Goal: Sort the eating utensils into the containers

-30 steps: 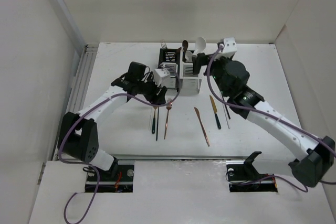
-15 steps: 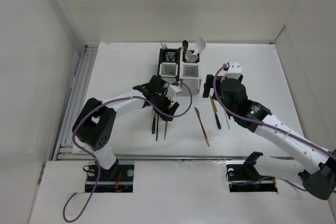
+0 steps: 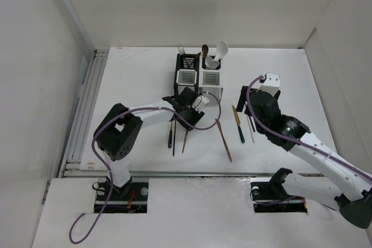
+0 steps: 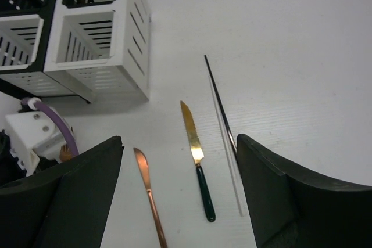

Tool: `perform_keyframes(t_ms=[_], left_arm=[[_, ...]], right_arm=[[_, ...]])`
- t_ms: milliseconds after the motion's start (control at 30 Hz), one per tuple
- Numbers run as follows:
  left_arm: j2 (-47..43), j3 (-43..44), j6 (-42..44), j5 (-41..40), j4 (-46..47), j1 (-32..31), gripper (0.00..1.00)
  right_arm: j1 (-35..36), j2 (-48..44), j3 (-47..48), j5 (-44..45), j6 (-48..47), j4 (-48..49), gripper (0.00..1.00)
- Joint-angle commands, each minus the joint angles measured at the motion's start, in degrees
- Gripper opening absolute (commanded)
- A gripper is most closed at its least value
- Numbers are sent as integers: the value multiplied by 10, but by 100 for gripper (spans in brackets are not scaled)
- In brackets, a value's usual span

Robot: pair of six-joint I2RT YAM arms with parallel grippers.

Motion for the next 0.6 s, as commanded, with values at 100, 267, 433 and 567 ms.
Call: perform_keyframes(t_ms=[100,267,433,567], left_arm=[[49,-5,-21,-19,-23,0,17],[49,-11,-35,23,-28,0,0],[37,8,-35,53,-38,0,0],[14,67,-28,95,-63,0,0]], right_arm=[[4,-32,-1,60,24,-48,82],[4,-51,-1,80,24,-54,81],[4,-68,-1,97,24,-59,79],[4,-89,-1,102,17,-51,78]])
